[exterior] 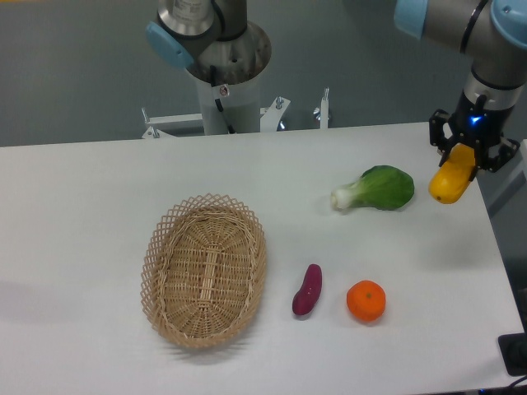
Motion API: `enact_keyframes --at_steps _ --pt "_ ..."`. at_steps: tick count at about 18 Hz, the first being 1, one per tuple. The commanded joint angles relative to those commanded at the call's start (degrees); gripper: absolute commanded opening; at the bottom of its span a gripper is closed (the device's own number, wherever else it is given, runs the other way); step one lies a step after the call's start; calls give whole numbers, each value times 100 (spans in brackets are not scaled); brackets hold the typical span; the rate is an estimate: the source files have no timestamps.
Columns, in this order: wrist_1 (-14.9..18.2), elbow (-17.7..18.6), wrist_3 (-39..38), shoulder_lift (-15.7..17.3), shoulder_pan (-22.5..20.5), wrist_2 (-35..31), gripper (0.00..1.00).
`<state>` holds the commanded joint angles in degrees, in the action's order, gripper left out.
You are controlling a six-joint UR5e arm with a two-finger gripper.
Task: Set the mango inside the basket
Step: 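Lift the held yellow mango up from the table with the gripper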
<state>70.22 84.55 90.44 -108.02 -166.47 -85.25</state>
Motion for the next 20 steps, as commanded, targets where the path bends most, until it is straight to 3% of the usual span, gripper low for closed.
enact_keyframes --at_steps 13,16,20 --pt "-105 79 -421 -35 184 0 53" --pt "-448 141 -1000 -62 500 -9 53" --pt "-475 255 -2062 -18 1010 -18 53"
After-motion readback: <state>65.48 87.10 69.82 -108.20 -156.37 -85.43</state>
